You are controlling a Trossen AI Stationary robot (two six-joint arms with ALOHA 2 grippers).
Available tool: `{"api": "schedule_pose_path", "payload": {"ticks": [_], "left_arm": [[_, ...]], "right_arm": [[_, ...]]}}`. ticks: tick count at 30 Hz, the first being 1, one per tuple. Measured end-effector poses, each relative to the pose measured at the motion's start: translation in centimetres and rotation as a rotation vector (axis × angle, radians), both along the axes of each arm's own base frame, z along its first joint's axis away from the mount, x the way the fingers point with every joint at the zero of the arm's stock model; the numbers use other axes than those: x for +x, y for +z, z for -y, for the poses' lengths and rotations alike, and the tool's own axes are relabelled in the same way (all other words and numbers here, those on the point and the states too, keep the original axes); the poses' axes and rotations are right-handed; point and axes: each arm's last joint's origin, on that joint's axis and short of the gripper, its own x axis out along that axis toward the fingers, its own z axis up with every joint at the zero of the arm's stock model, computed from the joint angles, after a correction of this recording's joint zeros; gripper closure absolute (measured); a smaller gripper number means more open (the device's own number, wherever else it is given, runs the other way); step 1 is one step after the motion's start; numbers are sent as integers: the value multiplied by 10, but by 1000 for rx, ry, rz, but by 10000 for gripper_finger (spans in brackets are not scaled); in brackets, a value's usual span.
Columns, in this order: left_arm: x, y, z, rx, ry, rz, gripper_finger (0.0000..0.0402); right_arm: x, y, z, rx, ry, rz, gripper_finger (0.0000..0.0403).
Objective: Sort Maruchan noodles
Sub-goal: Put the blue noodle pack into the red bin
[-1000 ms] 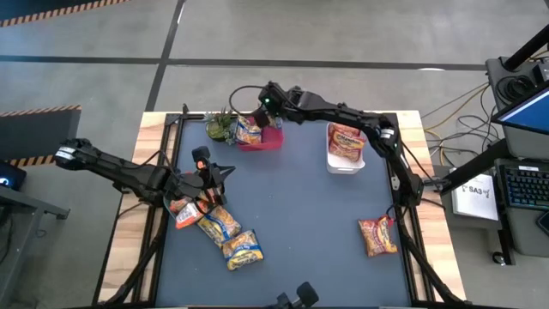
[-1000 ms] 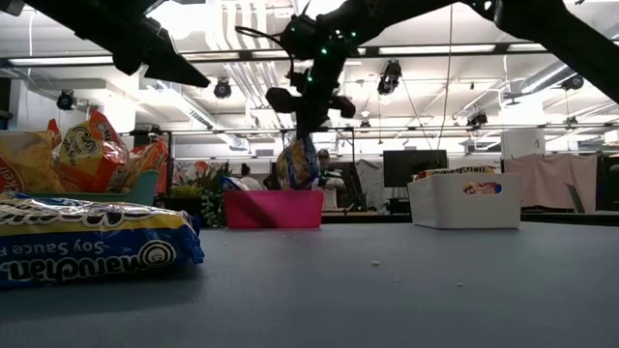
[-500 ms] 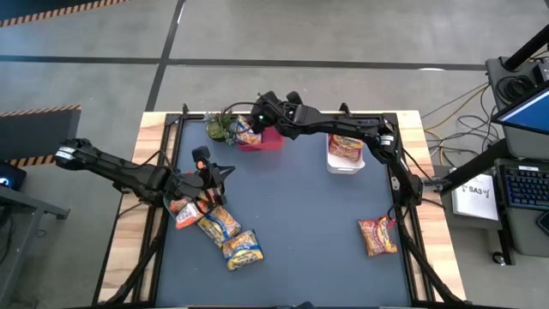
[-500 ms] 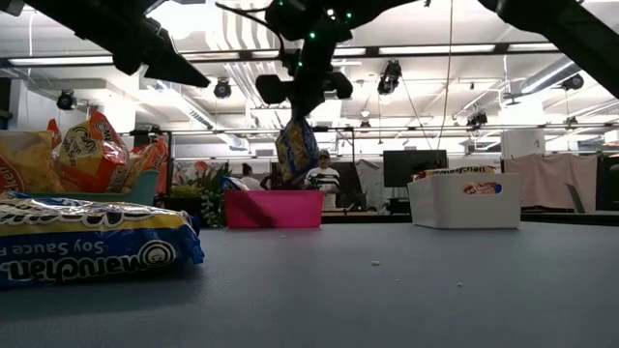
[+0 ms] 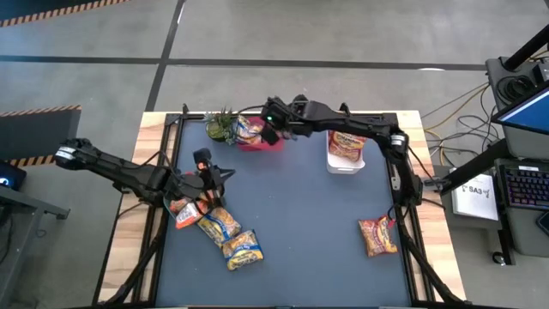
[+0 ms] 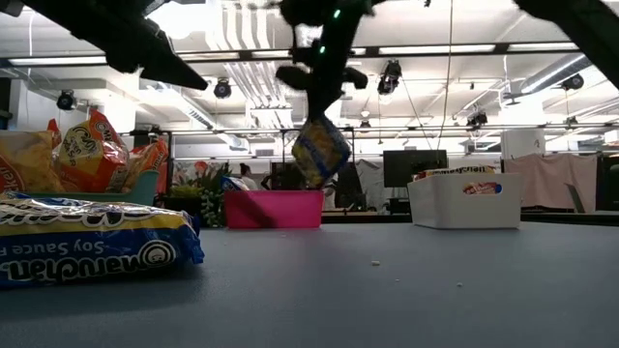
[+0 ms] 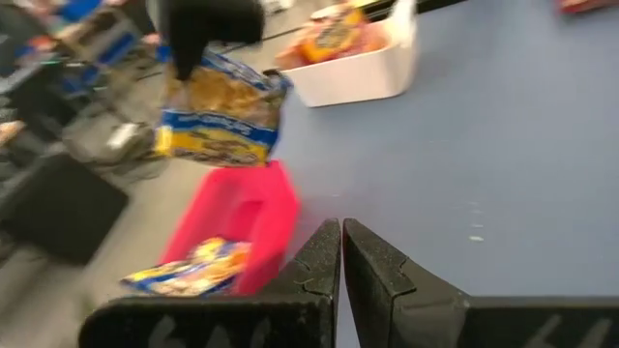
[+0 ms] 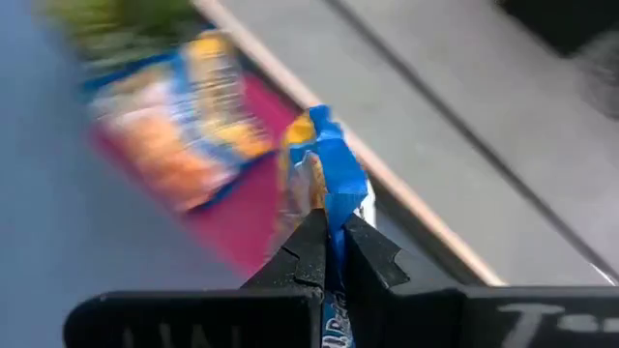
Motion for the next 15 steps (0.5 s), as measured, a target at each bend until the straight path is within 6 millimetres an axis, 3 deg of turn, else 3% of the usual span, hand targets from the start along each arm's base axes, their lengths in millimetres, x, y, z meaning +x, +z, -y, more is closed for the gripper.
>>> {"api": "schedule_pose_path", "payload": {"ticks": [6,9,15], "left_arm": [[5,4,4,-63,-96,55,402],[11,11,6,-88,-109,151,401],[23,23,15,-160,-321,292,366]], "right_arm": [[-22,14,-43,124,227,55,392],[-39,11,-63,130,285,84,392],[-79,-4,-96,110,384,209,392]]}}
